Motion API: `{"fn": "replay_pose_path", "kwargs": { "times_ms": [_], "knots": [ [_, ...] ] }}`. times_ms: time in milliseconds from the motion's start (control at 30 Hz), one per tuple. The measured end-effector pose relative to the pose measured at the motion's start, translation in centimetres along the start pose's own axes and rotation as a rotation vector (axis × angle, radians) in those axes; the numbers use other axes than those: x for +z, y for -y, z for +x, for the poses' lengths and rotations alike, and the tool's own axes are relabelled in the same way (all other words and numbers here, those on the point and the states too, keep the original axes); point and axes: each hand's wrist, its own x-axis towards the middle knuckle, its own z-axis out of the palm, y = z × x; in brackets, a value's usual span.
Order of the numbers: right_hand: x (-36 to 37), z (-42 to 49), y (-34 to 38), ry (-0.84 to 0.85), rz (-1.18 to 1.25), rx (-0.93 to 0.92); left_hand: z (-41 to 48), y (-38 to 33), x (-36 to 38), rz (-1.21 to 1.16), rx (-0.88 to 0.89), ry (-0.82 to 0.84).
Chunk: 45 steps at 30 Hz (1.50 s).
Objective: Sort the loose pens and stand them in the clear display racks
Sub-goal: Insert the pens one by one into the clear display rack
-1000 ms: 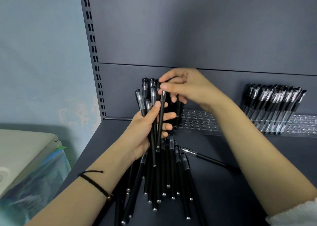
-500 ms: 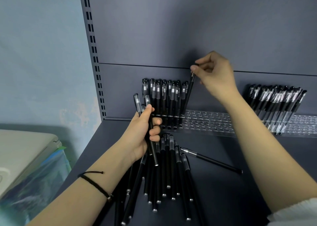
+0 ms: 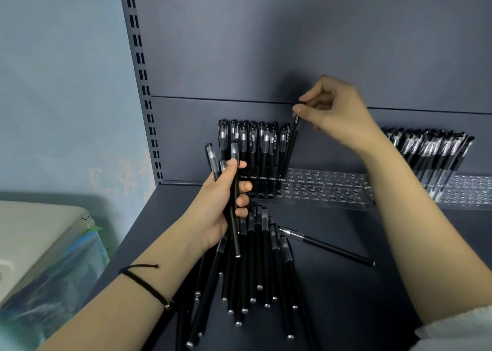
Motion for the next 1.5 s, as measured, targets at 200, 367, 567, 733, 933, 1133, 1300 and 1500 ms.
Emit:
{"fn": "replay_pose_path", "kwargs": {
  "times_ms": [200, 367, 567, 733, 933, 1133, 1300, 1500],
  "knots": [
    [0.8, -0.2, -0.6, 0.198, -0.135, 0.058, -0.1, 0.0, 0.1, 0.004, 0.005, -0.004],
    [0.7, -0.4, -0.2, 0.147, -0.252, 0.011, -0.2, 0.0, 0.2, 0.016, 0.013, 0.02],
    [2.3, -1.1, 2.3, 0.283, -0.126, -0.019, -0.2, 0.0, 0.5, -0.087, -0.015, 0.089],
    [4.0, -1.8, 2.8, 0.414, -0.117, -0.008, -0.5, -0.1, 0.5, -0.109, 0.012, 0.123],
    [4.3, -1.4, 2.4, 0.345, 0.195, 0.187, -0.8, -0.1, 0.9, -0.096, 0.052, 0.18],
    [3.9, -1.4, 1.8, 0.494, 0.501, 0.21, -1.0, -0.4, 1.1, -0.215, 0.054, 0.258],
    [3.8, -1.0, 1.7, 0.344, 0.606, 0.157, -1.2, -0.4, 1.2, -0.01, 0.066, 0.175],
    [1.5, 0.1, 0.9, -0.15, 0.632, 0.191, -1.0, 0.3, 0.9, 0.141, 0.106, 0.051]
  ]
}}
